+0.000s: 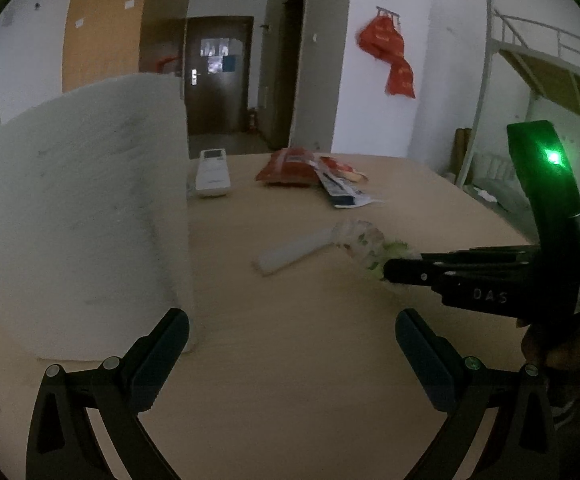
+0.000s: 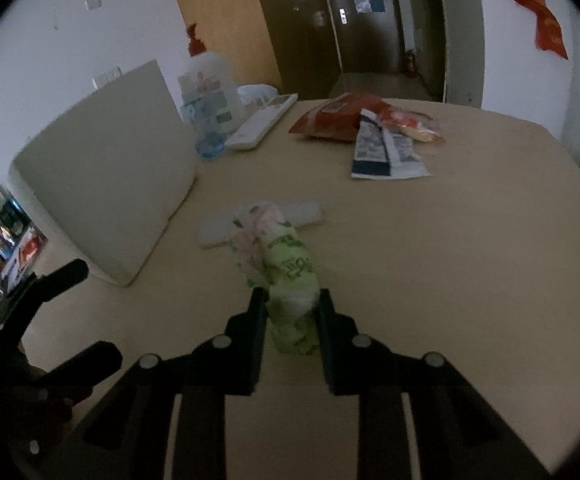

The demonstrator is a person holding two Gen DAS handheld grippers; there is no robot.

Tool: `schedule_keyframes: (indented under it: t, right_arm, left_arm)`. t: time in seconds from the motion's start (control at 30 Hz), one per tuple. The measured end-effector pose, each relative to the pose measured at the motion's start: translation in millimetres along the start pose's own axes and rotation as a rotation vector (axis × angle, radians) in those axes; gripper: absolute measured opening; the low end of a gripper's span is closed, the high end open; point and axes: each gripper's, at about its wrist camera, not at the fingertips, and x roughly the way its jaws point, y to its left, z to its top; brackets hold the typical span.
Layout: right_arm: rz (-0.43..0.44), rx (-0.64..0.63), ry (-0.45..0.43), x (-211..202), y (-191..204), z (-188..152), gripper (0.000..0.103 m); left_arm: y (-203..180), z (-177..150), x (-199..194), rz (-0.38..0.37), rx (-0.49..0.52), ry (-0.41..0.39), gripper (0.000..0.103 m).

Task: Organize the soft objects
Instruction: 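Lift the plastic packet with the right gripper toward the foam box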

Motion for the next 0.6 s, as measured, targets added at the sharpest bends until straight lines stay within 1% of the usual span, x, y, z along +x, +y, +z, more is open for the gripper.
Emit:
schedule_keyframes:
  t: [0.27, 0.4, 0.6]
  right_arm:
    - [0.004, 0.048, -0.055, -30, -20, -9, 0.028]
    - [0.001, 0.069, -0.077, -44, -30, -14, 0.028]
    - [0.000, 0.110, -0.108, -59, -46, -20, 0.028]
  left_arm:
    - [-29, 10, -1, -0.026, 0.046, -0.011, 0.103]
    - [-42, 16, 4, -0.042, 0.065, -0.008, 0.103]
    - [-55, 32, 17, -0.046, 0.088, 0.001, 0.103]
